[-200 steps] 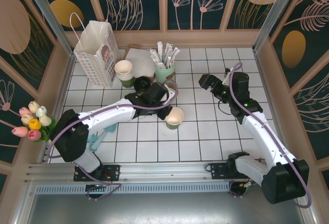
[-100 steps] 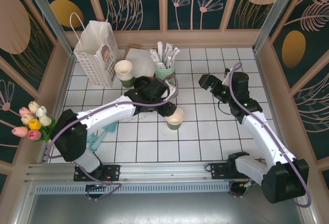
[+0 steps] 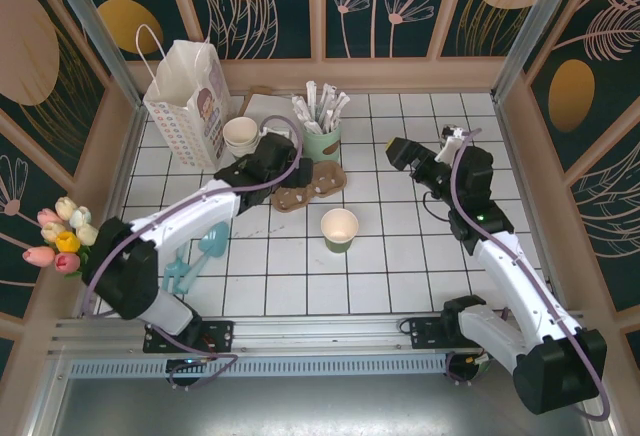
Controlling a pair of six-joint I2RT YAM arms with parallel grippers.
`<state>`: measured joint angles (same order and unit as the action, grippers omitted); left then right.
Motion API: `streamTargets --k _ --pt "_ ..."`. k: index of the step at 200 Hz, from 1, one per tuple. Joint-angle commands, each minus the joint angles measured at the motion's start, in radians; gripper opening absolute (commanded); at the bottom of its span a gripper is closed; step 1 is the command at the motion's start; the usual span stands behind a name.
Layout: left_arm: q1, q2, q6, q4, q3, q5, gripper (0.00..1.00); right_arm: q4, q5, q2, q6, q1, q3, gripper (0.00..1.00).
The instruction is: Pack the takeout coffee
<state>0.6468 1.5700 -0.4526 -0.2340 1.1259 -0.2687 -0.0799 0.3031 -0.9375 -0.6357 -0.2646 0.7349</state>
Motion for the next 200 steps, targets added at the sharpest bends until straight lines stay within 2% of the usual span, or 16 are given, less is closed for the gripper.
streamTargets --k 1,19,44,81,119,146,185,200 --pt "-0.020 0.086 -0.083 -0.051 0.079 0.016 0.94 -0.171 0.043 0.010 0.009 -0.028 -0.020 0.99" --pt "-0.035 0.137 -0.096 -0.082 0.117 0.011 0.90 -0.235 0.117 0.008 0.086 -0.065 -0.023 0.99" --pt "-0.064 0.220 -0.086 -0.074 0.148 0.024 0.80 -0.229 0.111 0.000 0.208 -0.144 -0.006 0.99" --pt "-0.077 0.308 -0.043 -0.084 0.207 -0.016 0.57 -0.209 0.084 -0.034 0.247 -0.203 0.022 0.99" --pt "-0.086 0.353 -0.047 -0.061 0.218 -0.053 0.50 -0.207 0.066 -0.049 0.268 -0.228 0.034 0.99" --pt "-0.102 0.379 -0.054 -0.040 0.223 -0.018 0.46 -0.210 0.059 -0.053 0.277 -0.235 0.042 0.99" --pt "-0.101 0.407 -0.028 -0.028 0.253 0.007 0.50 -0.213 0.050 -0.058 0.280 -0.245 0.047 0.99" --pt "-0.101 0.426 -0.019 -0.039 0.276 -0.009 0.48 -0.214 0.047 -0.058 0.280 -0.249 0.046 0.99"
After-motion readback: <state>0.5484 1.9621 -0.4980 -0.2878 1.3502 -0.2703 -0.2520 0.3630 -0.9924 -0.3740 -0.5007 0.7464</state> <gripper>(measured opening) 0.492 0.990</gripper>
